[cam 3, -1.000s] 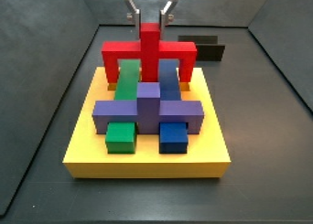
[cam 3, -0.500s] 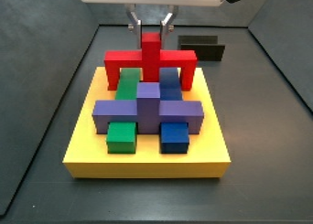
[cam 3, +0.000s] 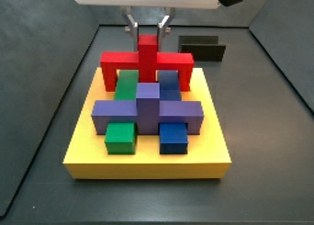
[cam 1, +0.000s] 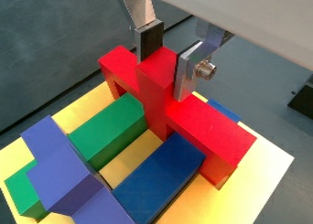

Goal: Pick up the red object. Move up. Move to above the board. Insert the red object.
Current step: Insert the red object.

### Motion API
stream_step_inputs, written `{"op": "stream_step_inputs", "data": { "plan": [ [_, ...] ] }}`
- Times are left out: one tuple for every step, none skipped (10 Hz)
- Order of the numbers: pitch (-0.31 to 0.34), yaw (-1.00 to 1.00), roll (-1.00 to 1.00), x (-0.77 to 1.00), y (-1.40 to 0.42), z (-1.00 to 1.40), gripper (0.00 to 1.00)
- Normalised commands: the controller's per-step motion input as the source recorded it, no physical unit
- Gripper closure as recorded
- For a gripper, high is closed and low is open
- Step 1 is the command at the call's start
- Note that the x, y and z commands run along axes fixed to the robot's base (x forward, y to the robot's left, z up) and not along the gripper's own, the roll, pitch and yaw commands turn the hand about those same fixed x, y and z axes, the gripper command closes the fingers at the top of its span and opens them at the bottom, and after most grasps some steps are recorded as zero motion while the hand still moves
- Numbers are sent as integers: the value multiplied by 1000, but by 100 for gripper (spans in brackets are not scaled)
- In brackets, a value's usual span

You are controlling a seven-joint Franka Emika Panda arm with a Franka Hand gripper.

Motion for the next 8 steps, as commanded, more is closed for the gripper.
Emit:
{"op": "stream_step_inputs", "data": {
  "plan": [
    [-34,0,-110,31,134,-271,100],
    [0,-26,-153,374,111,-380,100],
    [3,-169,-180,449,123,-363,100],
    [0,-214,-171,394,6,-286,100],
    [0,-226,-193,297,0,-240,100],
    [-47,-117,-214,6,0,-309,100],
    [-74,0,-193,0,0,-329,100],
    [0,0,0,0,0,-46,100]
  ]
}}
